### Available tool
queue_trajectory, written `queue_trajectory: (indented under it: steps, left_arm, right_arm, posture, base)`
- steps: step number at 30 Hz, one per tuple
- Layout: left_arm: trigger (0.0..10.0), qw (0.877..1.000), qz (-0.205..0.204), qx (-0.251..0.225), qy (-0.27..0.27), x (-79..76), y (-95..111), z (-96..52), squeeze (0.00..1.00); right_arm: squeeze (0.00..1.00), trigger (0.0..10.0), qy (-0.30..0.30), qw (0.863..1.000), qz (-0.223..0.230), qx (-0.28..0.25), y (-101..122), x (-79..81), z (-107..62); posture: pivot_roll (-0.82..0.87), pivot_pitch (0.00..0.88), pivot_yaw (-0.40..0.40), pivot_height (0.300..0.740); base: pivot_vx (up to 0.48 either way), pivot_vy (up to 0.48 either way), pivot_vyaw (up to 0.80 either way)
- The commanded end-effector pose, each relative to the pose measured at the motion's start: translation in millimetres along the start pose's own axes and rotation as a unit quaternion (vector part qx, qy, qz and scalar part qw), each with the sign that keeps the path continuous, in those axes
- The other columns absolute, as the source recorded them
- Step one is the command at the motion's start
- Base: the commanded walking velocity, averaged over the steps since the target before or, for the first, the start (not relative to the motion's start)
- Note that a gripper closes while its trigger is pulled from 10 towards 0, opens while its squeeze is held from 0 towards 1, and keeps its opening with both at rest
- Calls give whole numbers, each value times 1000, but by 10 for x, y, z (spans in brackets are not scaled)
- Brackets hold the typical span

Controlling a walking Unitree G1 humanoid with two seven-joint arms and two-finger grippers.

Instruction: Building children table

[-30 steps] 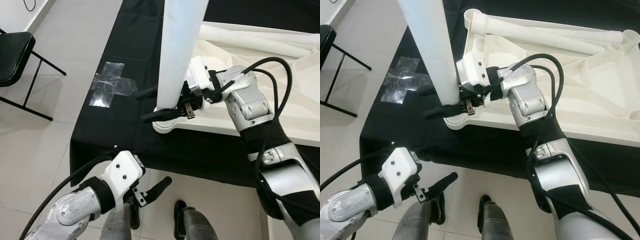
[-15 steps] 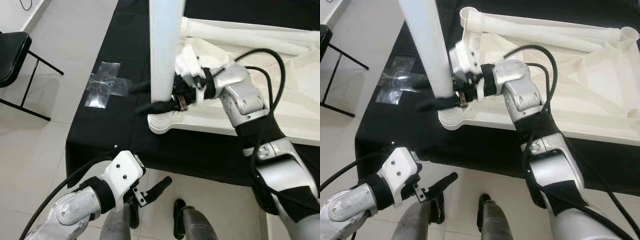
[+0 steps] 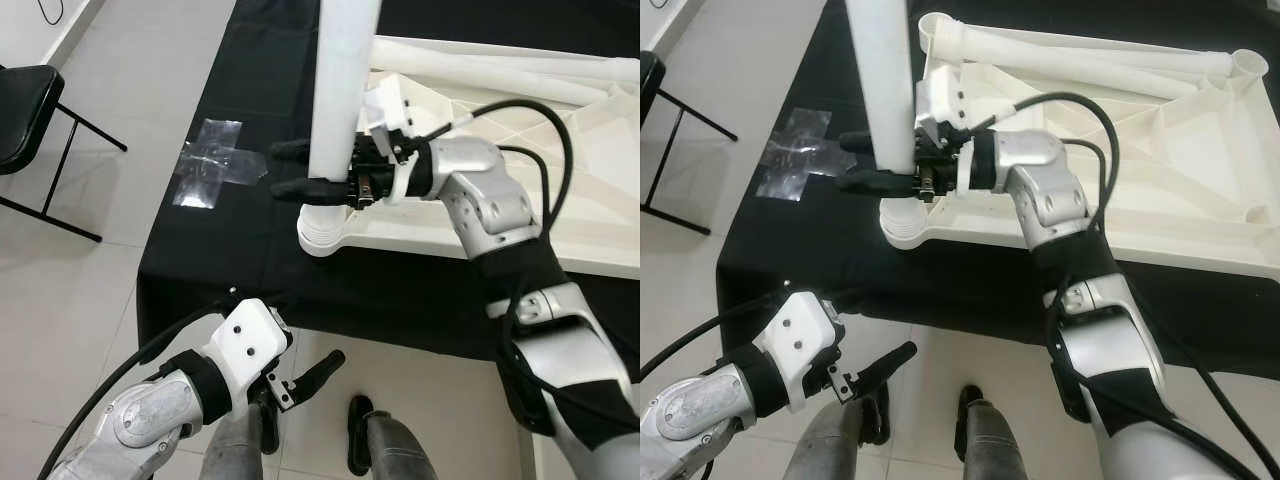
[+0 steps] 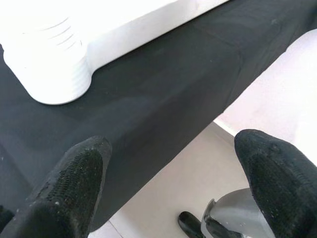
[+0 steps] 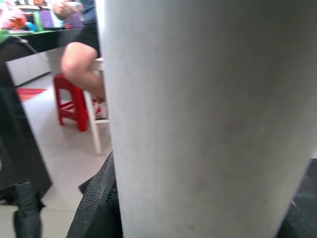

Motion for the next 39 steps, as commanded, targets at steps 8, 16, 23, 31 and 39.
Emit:
queue_trajectory:
  steps: [8, 16, 23, 31, 39]
  left_arm:
    - [10000, 1000, 13, 15, 17, 43, -35, -33, 0]
    - [10000, 994, 25, 30, 98, 265, -72, -186, 0]
    - [10000, 986, 31, 40, 161, 437, -124, -290, 0]
    - [10000, 982, 29, 32, 182, 492, -119, -300, 0]
    - [10000, 980, 30, 27, 192, 510, -104, -312, 0]
  right_arm:
    - [0, 10000, -40, 995, 63, 74, -512, 68, -247]
    - [0, 10000, -78, 991, 65, 90, -567, -7, -301]
    - [0, 10000, -97, 988, 71, 99, -599, -21, -393]
    - [0, 10000, -127, 981, 79, 121, -658, -62, -472]
    - [0, 10000, -256, 945, 122, 164, -858, -34, -633]
  posture:
    - [105, 417, -48, 740]
    - [120, 420, -47, 740]
    - [120, 419, -52, 740]
    - [111, 411, -56, 740]
    - [108, 404, -79, 740]
  base:
    - [0, 0, 0]
    - [0, 0, 0]
    - [0, 0, 0]
    - [0, 0, 0]
    - [0, 0, 0]
Point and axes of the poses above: a point about 5 cm out from each wrist's last joint towards the gripper, its own z axis pointing out of the wrist towards the gripper, its own y axis along the axis of the wrist's last joint, x = y × z, the point moved 4 cm from there along z, pointing out of the wrist towards the gripper, and after that the axes turned 2 degrees about -z, right-handed, at the moved point
